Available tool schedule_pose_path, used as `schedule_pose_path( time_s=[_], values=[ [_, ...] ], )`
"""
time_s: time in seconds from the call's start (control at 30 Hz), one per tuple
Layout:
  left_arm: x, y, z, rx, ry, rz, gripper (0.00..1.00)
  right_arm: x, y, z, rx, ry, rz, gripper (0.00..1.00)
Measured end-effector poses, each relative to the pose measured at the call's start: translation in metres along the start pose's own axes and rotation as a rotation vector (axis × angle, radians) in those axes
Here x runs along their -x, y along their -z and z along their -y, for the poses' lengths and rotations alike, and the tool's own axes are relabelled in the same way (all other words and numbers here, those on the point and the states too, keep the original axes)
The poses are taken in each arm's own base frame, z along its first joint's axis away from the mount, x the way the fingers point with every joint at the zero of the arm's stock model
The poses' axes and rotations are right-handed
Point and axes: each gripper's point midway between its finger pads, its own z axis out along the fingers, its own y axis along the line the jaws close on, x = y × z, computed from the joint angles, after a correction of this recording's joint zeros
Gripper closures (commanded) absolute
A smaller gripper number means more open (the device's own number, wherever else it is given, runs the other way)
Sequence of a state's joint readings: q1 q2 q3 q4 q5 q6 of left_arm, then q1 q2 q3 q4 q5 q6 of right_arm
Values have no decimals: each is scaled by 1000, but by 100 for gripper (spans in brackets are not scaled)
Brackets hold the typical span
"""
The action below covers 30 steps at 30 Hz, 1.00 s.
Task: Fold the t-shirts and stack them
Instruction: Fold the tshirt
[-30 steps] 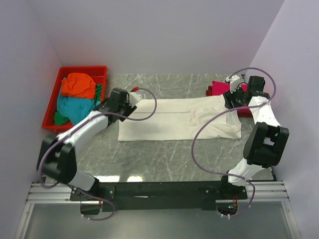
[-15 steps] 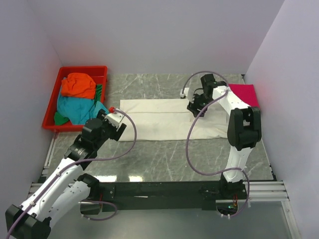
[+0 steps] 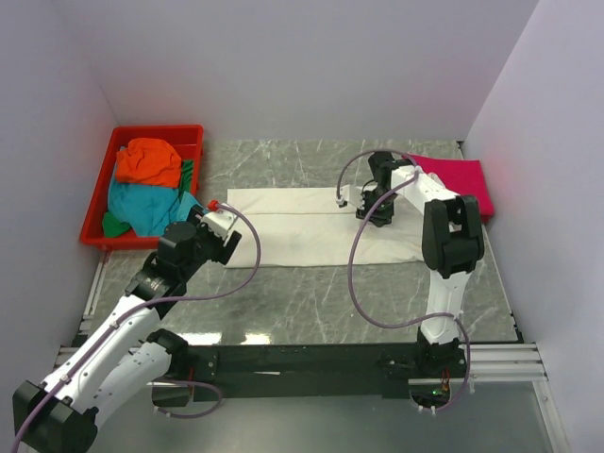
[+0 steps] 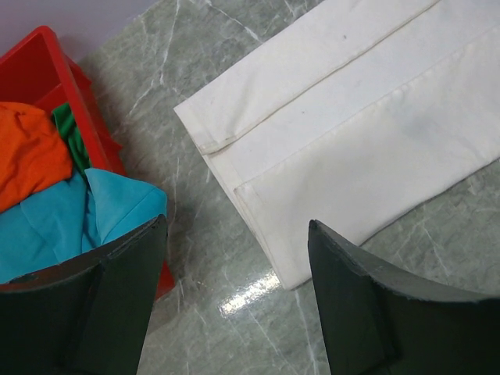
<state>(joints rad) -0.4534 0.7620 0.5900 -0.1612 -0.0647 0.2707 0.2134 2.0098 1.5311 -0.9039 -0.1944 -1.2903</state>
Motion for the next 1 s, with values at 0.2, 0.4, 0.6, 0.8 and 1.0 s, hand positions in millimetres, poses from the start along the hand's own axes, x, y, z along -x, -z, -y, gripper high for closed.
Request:
schedule_pose_path(
  time_s=[0.2, 0.4, 0.6, 0.8, 1.0],
  values=[
    [0, 0, 0, -1, 0, -2, 23, -2, 0, 2, -21, -9, -15, 80],
    [-2, -1, 1, -3, -1, -8, 23, -5, 15, -24, -61, -8, 11, 81],
    [-3, -3, 1, -6, -1, -14, 23, -5, 57, -79, -144, 6, 90, 54],
    [-4, -4, 4, -19, -1, -18, 23, -20, 40, -136, -50, -27, 98, 52],
    [-5, -4, 5, -23, -1, -18, 23, -9, 68, -92, -114, -111, 205, 36]
  ],
)
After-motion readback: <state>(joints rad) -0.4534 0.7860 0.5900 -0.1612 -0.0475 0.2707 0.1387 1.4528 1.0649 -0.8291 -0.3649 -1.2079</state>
